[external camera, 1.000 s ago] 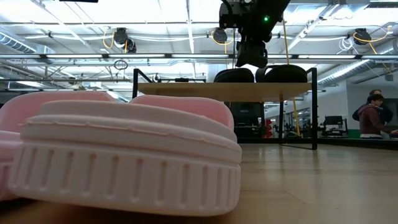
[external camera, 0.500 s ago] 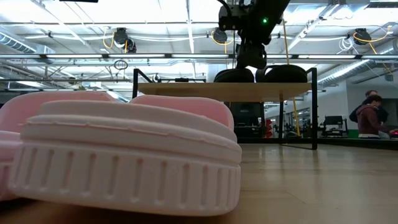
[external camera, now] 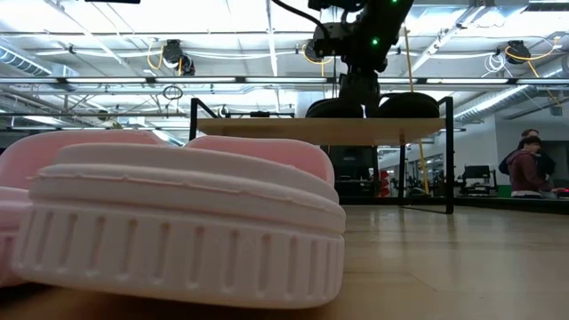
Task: Pick and place slides into the shelf
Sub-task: Adjust the black slipper on the shelf
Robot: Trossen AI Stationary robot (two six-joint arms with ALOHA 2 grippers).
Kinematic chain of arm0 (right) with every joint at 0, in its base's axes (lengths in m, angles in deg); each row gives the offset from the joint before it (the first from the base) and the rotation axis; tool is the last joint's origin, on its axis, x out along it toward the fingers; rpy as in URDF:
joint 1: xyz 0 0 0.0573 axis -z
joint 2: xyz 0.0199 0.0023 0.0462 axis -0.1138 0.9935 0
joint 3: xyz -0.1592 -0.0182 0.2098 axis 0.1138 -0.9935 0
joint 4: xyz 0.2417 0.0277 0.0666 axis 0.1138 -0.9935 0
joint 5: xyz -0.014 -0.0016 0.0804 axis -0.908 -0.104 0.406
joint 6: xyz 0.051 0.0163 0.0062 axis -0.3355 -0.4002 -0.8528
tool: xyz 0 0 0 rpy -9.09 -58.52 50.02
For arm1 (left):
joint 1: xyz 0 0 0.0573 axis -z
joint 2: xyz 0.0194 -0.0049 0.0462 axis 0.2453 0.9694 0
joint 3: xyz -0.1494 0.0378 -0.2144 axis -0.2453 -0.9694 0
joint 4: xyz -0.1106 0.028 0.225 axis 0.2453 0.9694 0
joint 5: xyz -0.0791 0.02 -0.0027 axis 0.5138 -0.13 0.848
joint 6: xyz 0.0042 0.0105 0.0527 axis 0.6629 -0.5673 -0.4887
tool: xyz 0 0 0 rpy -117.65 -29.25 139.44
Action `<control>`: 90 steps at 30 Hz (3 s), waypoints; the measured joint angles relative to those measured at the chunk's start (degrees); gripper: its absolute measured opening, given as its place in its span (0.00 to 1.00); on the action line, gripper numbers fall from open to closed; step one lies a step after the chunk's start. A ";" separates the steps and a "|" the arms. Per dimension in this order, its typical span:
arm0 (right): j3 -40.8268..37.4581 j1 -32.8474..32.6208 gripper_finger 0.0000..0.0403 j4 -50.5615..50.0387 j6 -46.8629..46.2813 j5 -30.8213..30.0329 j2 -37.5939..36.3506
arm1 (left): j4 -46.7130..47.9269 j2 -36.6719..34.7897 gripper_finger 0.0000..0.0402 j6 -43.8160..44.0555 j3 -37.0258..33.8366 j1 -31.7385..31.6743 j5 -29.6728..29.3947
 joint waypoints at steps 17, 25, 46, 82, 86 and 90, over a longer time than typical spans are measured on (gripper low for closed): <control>0.00 3.09 0.29 0.44 -1.49 0.00 -0.02 | 0.30 0.00 0.73 0.03 0.00 -0.01 0.08; 0.00 2.57 0.03 0.44 -1.11 -1.28 0.03 | 0.27 0.00 0.73 0.22 0.00 -0.01 0.09; 0.00 -3.73 0.00 0.27 -3.04 -5.68 0.24 | 0.12 0.00 0.73 1.99 0.00 0.01 0.11; 0.00 -6.46 0.00 -11.96 -19.53 -4.46 0.24 | 0.16 0.02 0.73 1.93 0.00 0.01 3.13; 0.00 -6.48 0.00 -12.03 -20.88 -4.43 0.65 | 0.17 0.01 0.73 1.95 0.00 0.01 3.13; 0.05 -6.53 0.00 -13.46 -21.91 -2.69 1.70 | 0.21 0.00 0.73 1.94 0.00 0.01 3.13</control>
